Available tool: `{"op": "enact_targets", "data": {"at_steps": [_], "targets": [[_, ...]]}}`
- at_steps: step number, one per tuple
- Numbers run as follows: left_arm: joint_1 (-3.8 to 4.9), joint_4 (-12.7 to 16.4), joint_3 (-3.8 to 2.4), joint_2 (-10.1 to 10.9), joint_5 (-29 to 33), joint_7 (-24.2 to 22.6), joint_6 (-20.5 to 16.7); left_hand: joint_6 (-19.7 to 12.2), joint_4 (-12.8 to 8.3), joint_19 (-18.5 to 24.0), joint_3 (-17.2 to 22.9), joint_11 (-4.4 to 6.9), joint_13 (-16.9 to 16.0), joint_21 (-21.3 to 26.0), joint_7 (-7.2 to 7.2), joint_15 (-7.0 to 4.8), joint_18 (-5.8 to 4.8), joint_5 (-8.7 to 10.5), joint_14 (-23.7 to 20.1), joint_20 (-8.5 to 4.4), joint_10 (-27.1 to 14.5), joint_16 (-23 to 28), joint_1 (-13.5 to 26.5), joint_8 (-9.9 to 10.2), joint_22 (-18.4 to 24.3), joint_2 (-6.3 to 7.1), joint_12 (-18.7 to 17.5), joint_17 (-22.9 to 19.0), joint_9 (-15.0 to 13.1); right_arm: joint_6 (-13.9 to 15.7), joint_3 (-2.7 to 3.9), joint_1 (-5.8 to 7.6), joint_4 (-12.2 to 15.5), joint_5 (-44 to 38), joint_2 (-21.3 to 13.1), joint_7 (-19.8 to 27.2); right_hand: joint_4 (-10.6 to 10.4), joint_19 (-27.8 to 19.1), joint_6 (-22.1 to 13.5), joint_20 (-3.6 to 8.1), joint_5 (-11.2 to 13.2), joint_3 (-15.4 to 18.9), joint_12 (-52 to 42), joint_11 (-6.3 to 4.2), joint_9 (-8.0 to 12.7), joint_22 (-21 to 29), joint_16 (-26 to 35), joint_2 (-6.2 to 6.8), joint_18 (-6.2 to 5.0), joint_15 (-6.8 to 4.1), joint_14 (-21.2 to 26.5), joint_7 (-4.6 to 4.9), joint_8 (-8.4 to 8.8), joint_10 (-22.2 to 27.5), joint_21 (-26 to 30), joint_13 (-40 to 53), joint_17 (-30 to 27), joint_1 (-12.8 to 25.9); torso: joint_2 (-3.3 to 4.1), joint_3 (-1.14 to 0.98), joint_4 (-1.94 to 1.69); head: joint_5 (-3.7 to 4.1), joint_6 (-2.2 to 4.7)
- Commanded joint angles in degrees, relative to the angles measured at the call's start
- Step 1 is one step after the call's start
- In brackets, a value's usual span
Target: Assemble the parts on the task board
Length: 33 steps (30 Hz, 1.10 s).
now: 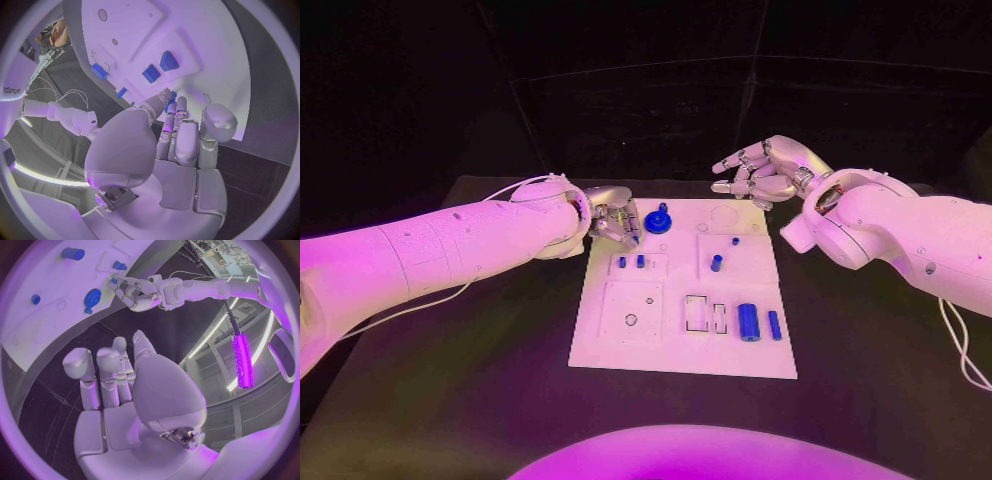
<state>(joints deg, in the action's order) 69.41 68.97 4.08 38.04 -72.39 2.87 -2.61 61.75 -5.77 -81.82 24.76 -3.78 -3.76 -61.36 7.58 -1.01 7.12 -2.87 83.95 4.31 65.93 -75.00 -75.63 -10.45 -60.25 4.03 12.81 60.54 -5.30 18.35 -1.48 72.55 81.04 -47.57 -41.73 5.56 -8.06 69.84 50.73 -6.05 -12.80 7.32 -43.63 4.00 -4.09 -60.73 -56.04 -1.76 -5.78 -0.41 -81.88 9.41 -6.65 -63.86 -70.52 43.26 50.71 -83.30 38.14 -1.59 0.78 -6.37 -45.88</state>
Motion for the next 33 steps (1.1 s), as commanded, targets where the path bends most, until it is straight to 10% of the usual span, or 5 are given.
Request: {"op": "enact_targets", "data": {"at_steps": [1,23,33], "targets": [[-0.01,-0.4,-0.04,-0.3,0.2,0.1,0.8,0.1,0.1,-0.4,0.2,-0.07,-0.1,-0.3,0.11,-0.13,-0.72,0.00,1.1,0.11,0.3,0.3,0.3,0.3,-0.1,0.08,-0.4,-0.1,0.1,-0.3,0.04,0.09,0.1,0.1,0.1,0.4,0.1,-0.2,-0.3,0.10,-0.2,0.1,-0.2,0.03,0.1,0.0,0.1,-0.39,-0.90,0.00,-0.3,-0.15,-0.28,0.3,0.2,0.1,0.1,-0.1,0.00,-0.03,0.00,-0.01,-0.01],[-0.23,-1.4,0.01,-1.0,0.2,0.8,2.5,-0.9,0.1,-0.2,-0.1,-0.48,0.0,-0.2,0.46,0.16,-0.72,0.06,1.0,0.30,-0.4,0.3,1.1,1.5,-0.1,0.93,-1.6,-0.6,0.6,-0.3,0.04,0.09,0.1,0.1,0.1,0.3,0.1,-0.3,-0.3,0.09,-0.2,0.2,-0.3,0.03,0.0,0.1,0.3,-0.50,-0.92,0.01,-0.3,-0.14,-0.32,0.4,0.4,0.0,0.0,-0.1,0.00,-0.02,-0.02,0.05,-0.30],[-0.23,-1.3,0.01,-0.7,0.2,1.1,1.4,-8.0,-0.1,0.1,-0.2,-0.88,-0.1,0.1,1.16,0.53,-0.63,0.06,0.7,0.69,-2.2,0.5,1.4,6.0,0.0,2.00,-3.1,-1.5,1.8,-0.3,0.04,0.09,0.0,0.1,0.0,0.3,0.1,-0.3,-0.3,0.09,-0.2,0.2,-0.2,0.03,0.0,0.3,0.3,-0.50,-0.94,0.01,-0.3,-0.14,-0.32,0.4,0.4,-0.1,0.0,0.0,-0.03,0.00,-0.10,0.05,-0.25]]}}
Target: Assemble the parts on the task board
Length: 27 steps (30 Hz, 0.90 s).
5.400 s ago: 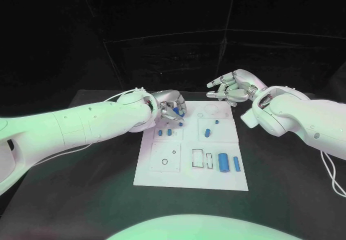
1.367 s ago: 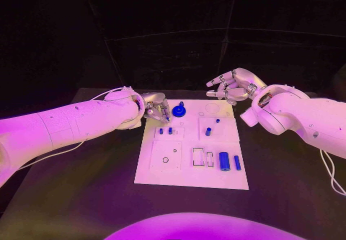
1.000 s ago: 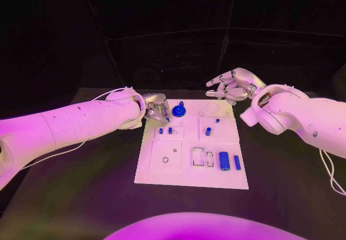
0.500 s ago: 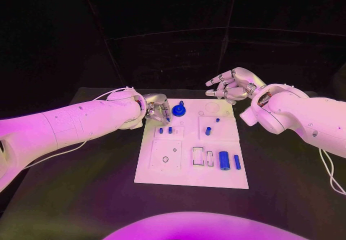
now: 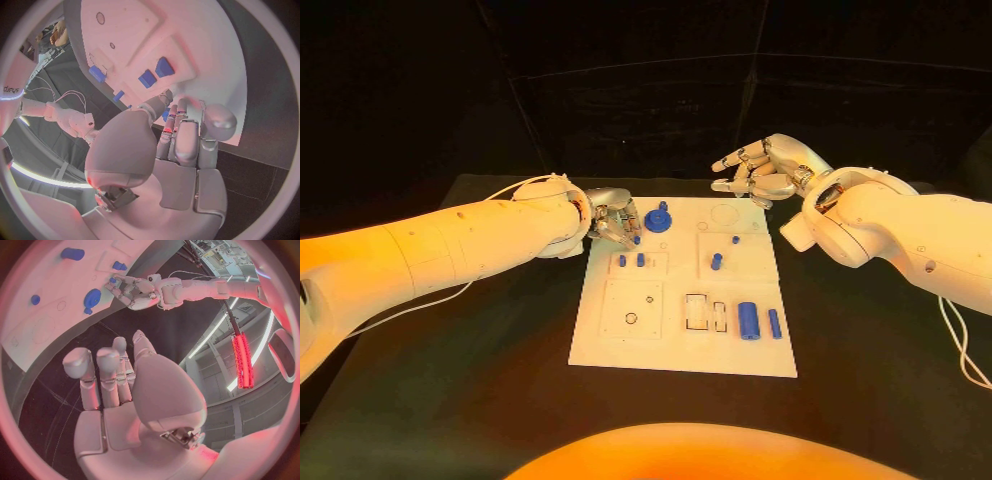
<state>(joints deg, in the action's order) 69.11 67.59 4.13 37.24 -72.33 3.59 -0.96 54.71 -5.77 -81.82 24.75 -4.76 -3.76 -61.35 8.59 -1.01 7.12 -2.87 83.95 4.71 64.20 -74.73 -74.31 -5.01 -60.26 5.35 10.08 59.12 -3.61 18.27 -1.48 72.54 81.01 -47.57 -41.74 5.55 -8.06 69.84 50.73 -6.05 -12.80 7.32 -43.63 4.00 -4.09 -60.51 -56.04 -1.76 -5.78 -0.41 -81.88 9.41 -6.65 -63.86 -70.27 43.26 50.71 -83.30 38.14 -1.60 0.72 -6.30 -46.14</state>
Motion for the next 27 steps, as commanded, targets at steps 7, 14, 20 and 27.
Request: {"op": "enact_targets", "data": {"at_steps": [7,14,20,27], "targets": [[0.07,-0.1,-0.04,0.3,0.2,0.6,-1.7,-3.0,0.0,0.4,-0.7,-0.07,-0.1,0.9,0.35,0.65,-0.47,0.07,0.6,0.40,-1.1,0.4,0.4,1.4,0.6,1.16,-0.8,-0.7,0.0,-2.6,0.04,0.10,-1.0,-0.5,-0.1,-1.4,0.0,-3.3,-1.1,-0.14,-0.1,0.5,1.3,0.41,0.1,3.9,3.4,-0.50,-1.70,0.40,1.4,0.19,-0.09,2.7,3.1,-1.2,-2.8,-0.1,-0.04,0.01,0.00,0.00,0.14],[0.08,-0.9,-0.10,1.5,3.0,0.4,-2.8,-3.3,0.1,0.5,-1.0,-0.22,-0.1,1.3,0.49,0.75,-0.41,0.06,0.5,0.49,-1.6,0.5,0.6,1.2,0.9,1.24,-1.1,-1.0,-0.1,-5.8,0.03,0.10,-2.5,-7.3,-0.8,-4.1,0.9,-6.2,1.6,-0.66,0.3,-0.4,10.6,0.88,-0.3,7.1,8.9,-1.53,-2.39,0.85,4.6,0.45,-1.90,7.6,6.3,-10.0,-8.2,-3.5,-0.03,0.07,-0.04,0.20,0.40],[0.11,-0.3,-0.18,4.7,15.2,-4.7,-7.2,-0.9,0.2,0.8,-0.8,-0.61,-0.3,2.1,0.77,1.04,-0.27,0.05,0.4,0.71,-1.1,0.5,0.2,-0.2,1.7,0.45,-0.8,-1.3,-0.6,-5.2,0.01,-0.34,-2.0,-23.9,-2.3,-6.7,2.4,-0.8,6.1,-0.03,0.6,-2.8,20.9,0.17,-0.2,0.7,5.7,-1.65,-1.14,0.30,1.1,-0.46,-3.27,4.6,1.4,-20.9,-5.8,-7.1,-0.12,0.02,0.16,2.25,1.44],[0.11,3.0,-0.15,8.0,39.8,-24.8,-14.8,3.8,-0.6,2.9,0.5,-0.43,-0.9,6.8,1.08,1.01,0.74,0.02,-1.0,0.83,1.6,2.6,-1.6,-3.1,6.0,-1.34,1.0,-5.4,-1.4,-3.0,-0.03,-1.88,-1.3,-38.4,-3.1,-10.2,2.3,1.9,6.1,0.10,0.8,-4.0,27.2,0.44,0.4,-3.0,3.0,-0.40,-0.33,0.18,-0.8,-0.97,-1.67,3.9,-1.3,-27.1,-3.2,-7.5,-0.14,0.00,-0.07,5.04,2.32]]}}
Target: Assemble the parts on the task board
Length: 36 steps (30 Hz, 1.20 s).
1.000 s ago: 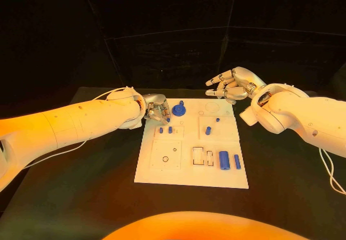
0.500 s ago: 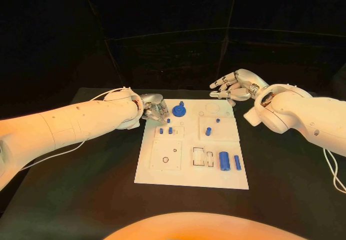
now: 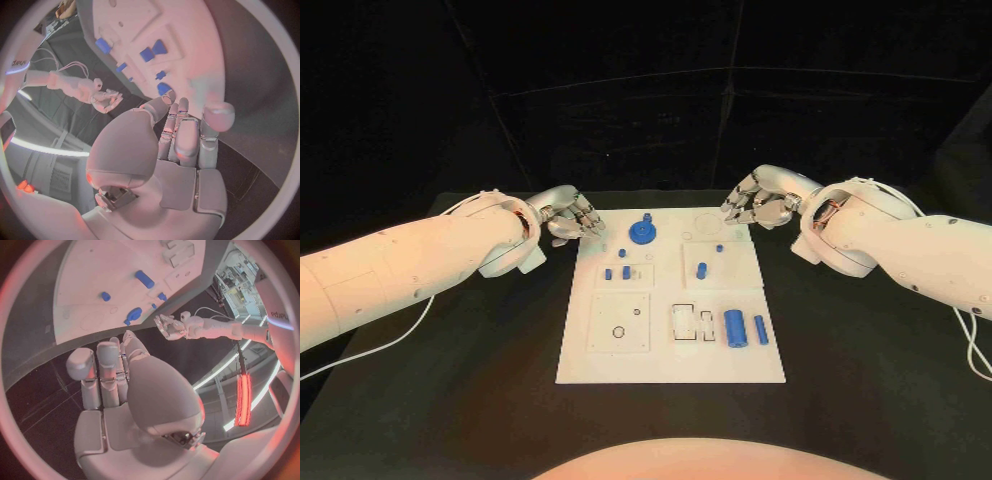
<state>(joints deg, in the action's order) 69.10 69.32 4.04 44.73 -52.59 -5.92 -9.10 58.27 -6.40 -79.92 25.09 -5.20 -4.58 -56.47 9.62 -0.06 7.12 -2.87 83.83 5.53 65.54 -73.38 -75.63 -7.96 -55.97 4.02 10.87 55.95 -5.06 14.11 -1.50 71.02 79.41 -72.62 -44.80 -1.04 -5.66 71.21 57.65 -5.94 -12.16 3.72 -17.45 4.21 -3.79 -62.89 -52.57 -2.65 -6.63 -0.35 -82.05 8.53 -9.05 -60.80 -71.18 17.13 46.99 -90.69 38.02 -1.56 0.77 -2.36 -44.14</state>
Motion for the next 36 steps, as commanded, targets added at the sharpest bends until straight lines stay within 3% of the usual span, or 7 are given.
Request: {"op": "enact_targets", "data": {"at_steps": [1,4,7,11,23,28,36], "targets": [[0.11,1.9,-0.04,0.8,24.0,-17.4,-6.9,0.2,0.0,1.5,0.2,-0.04,0.0,3.0,0.10,0.10,0.93,0.02,-1.5,0.04,0.1,2.0,-0.2,-0.2,2.7,-0.04,0.2,-3.7,0.1,1.1,-0.01,-0.59,0.4,-14.7,-0.1,-4.1,-0.2,0.7,-0.9,-0.06,0.2,-0.5,1.7,0.46,0.1,-0.8,-0.7,0.65,0.58,0.29,-0.8,0.11,1.00,1.4,-0.6,-1.6,0.7,0.0,-0.01,-0.04,-0.20,1.47,0.46],[0.05,3.6,0.00,1.6,33.3,-22.3,-7.0,0.0,0.5,2.9,-0.2,-0.18,0.0,5.9,0.23,0.26,1.42,0.03,-2.8,0.19,-0.1,3.8,0.5,-0.2,5.3,-0.12,0.2,-6.6,0.2,0.5,-0.03,-1.17,0.3,-17.5,0.1,-5.3,-0.5,1.0,-0.7,-0.24,0.4,-0.7,2.6,0.85,0.0,-1.2,-1.1,1.06,0.66,0.56,-1.0,0.38,1.27,1.7,-0.9,-2.8,1.0,0.3,0.08,-0.05,-0.10,1.67,0.66],[-0.11,5.4,0.03,2.2,38.9,-25.8,-7.3,0.0,0.8,4.0,-0.4,-0.21,0.0,8.2,0.24,0.30,1.83,0.03,-3.8,0.28,-0.2,5.0,0.8,-0.3,7.3,-0.38,0.4,-8.6,0.3,-0.3,-0.06,-2.08,0.2,-19.7,0.3,-6.1,-0.7,0.7,-1.1,-0.42,0.6,-0.8,3.5,1.12,0.1,-0.9,-0.8,1.51,0.58,0.81,-0.9,0.62,1.90,2.1,-0.7,-3.9,0.6,0.5,0.12,0.06,-0.12,1.32,0.73],[-0.36,7.1,0.04,2.5,43.9,-28.4,-7.0,0.0,0.9,5.4,-0.7,-0.17,0.0,11.1,0.19,0.32,2.36,0.03,-4.9,0.34,-0.1,6.4,0.9,-0.4,9.9,-0.60,0.6,-11.0,0.4,-1.3,-0.07,-3.23,-0.2,-21.2,1.2,-6.5,-0.8,0.3,-2.3,-0.64,0.8,-1.2,4.6,1.52,0.1,-0.5,-0.4,2.07,0.45,1.13,-0.7,0.83,3.23,2.8,-0.3,-5.8,0.1,0.6,0.11,0.00,-0.04,1.15,0.70],[-0.76,8.8,0.05,2.5,46.6,-28.9,-6.3,-1.0,0.9,7.4,-1.1,-0.38,-0.1,15.4,0.52,0.49,3.02,0.01,-6.4,0.49,-0.4,8.0,0.8,-0.2,13.5,-0.89,1.0,-13.6,0.7,-3.1,-0.14,-4.72,-2.0,-22.2,4.1,-6.6,-0.7,0.6,-1.7,-0.80,1.4,-2.8,5.3,1.75,-0.1,-1.1,-1.3,1.60,0.53,1.31,-1.1,1.12,3.71,2.5,-0.7,-7.8,0.9,0.1,0.17,0.00,-0.18,0.85,0.48],[-0.81,8.8,0.06,2.5,46.7,-28.5,-5.9,-1.1,0.8,7.6,-1.2,-0.40,-0.1,15.8,0.54,0.51,3.08,0.02,-6.5,0.51,-0.5,8.1,0.7,-0.2,13.8,-0.90,1.0,-13.8,0.7,-3.6,-0.16,-5.13,-2.2,-22.2,4.6,-6.3,-0.6,0.8,-1.2,-0.83,1.4,-3.4,5.3,1.70,-0.1,-1.4,-1.5,1.62,0.59,1.26,-1.2,1.13,3.77,1.9,-1.0,-8.4,1.1,-0.1,0.15,-0.05,-0.02,0.68,0.31],[-0.85,8.6,0.08,2.5,46.8,-27.8,-5.1,-1.2,0.8,7.7,-1.2,-0.44,-0.1,16.2,0.58,0.54,3.14,0.01,-6.7,0.53,-0.6,8.2,0.7,-0.2,14.2,-0.91,1.1,-14.0,0.8,-4.8,-0.17,-5.39,-2.3,-22.2,5.0,-6.3,-0.1,2.7,1.1,-0.58,2.0,-6.1,5.0,1.09,-0.3,-4.1,-3.2,1.26,1.14,0.72,-1.6,0.58,3.39,-0.6,-3.0,-10.1,2.6,-1.0,0.10,-0.03,-0.04,0.63,0.20]]}}
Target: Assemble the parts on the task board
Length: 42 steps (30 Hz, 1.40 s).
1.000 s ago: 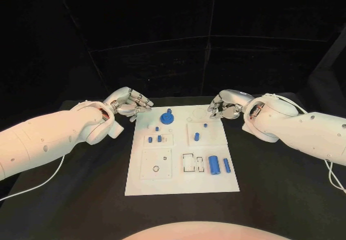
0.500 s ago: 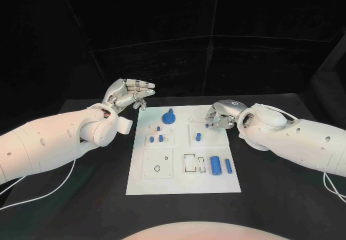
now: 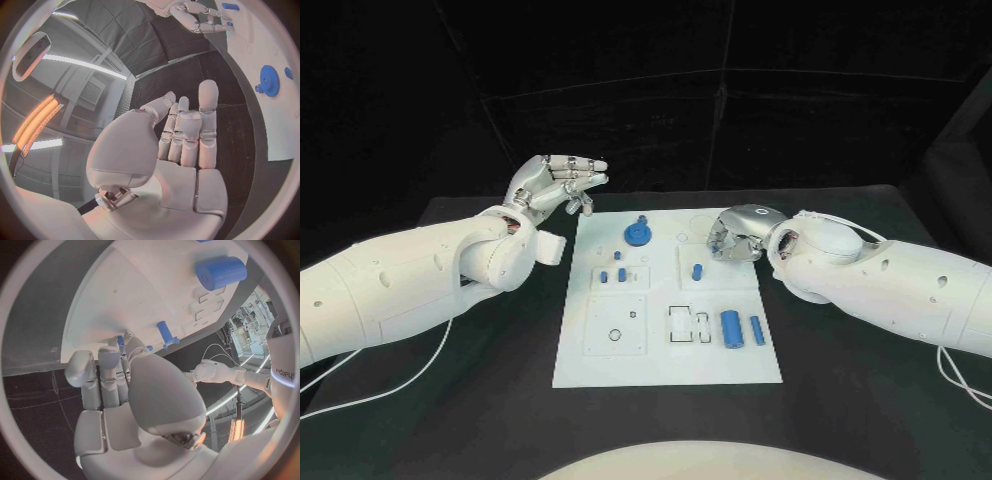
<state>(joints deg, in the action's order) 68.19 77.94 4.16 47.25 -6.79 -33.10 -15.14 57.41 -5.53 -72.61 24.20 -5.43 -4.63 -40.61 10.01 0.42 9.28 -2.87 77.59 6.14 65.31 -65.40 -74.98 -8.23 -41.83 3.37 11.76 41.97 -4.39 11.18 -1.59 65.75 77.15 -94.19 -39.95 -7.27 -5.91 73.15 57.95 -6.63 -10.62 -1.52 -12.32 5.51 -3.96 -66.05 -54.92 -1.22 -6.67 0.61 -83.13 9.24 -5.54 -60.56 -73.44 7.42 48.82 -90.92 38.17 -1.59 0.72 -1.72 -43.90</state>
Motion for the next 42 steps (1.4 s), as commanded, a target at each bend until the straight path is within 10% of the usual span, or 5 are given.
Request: {"op": "enact_targets", "data": {"at_steps": [1,17,27,42], "targets": [[0.06,0.0,-0.04,-0.1,1.0,-0.5,1.1,-0.4,-0.1,0.4,-0.3,-0.20,-0.1,0.3,0.19,0.06,0.98,0.01,-0.4,-0.08,-0.4,0.2,0.0,0.0,0.1,-0.26,0.2,0.0,0.1,-2.1,-0.08,-0.14,0.0,-0.7,0.2,-0.2,0.3,1.2,1.1,0.17,0.6,-1.3,-0.1,-0.30,-0.1,-1.5,-1.3,-0.23,1.30,-0.33,-0.7,-0.19,-0.21,-1.3,-1.2,-0.6,1.2,-0.9,-0.05,0.00,0.02,0.02,-0.06],[0.02,-0.6,-0.02,-0.5,1.0,0.4,2.2,-0.9,0.0,0.9,-0.9,-0.41,-0.1,1.5,0.39,0.24,1.11,0.01,-0.9,0.06,-0.9,0.5,0.2,0.0,1.0,-0.21,0.4,-0.7,0.2,-0.8,-0.08,-0.90,0.1,-5.3,0.8,-3.9,3.6,5.5,5.9,1.14,3.9,-11.6,0.3,-1.45,-0.3,-8.3,-4.2,0.08,2.74,-1.41,-1.5,-1.08,-0.91,-6.9,-6.2,-2.5,2.7,-0.9,-0.04,0.02,0.08,0.51,-0.26],[0.00,-0.7,0.00,-0.4,1.0,0.6,2.4,-0.9,0.0,1.0,-0.9,-0.42,-0.1,1.5,0.40,0.26,1.11,0.01,-0.9,0.07,-1.0,0.5,0.2,0.0,1.0,-0.20,0.4,-0.8,0.2,4.1,-0.06,-1.02,1.6,-6.2,-0.2,-4.8,8.1,6.0,7.0,1.06,3.5,-24.7,2.4,-1.42,-0.1,-10.0,-6.4,3.93,3.02,-1.22,-1.3,-0.92,0.42,-8.6,-7.6,-3.3,3.0,5.4,-0.10,-0.04,0.10,0.46,-0.36],[0.00,-1.2,0.01,-0.2,1.0,1.3,2.9,-0.9,0.0,1.0,-0.9,-0.43,-0.1,1.6,0.41,0.26,1.11,0.01,-1.0,0.08,-1.0,0.6,0.2,-0.1,1.1,-0.22,0.4,-0.8,0.2,12.4,0.08,-0.96,8.0,-2.4,-4.3,-3.8,9.4,7.0,7.1,1.01,2.6,-27.5,2.8,-1.27,-0.1,-11.5,-7.8,4.89,3.35,-1.20,-1.5,-0.79,0.75,-8.6,-8.6,-3.3,3.9,7.4,-0.07,0.06,-0.05,0.78,-0.07]]}}
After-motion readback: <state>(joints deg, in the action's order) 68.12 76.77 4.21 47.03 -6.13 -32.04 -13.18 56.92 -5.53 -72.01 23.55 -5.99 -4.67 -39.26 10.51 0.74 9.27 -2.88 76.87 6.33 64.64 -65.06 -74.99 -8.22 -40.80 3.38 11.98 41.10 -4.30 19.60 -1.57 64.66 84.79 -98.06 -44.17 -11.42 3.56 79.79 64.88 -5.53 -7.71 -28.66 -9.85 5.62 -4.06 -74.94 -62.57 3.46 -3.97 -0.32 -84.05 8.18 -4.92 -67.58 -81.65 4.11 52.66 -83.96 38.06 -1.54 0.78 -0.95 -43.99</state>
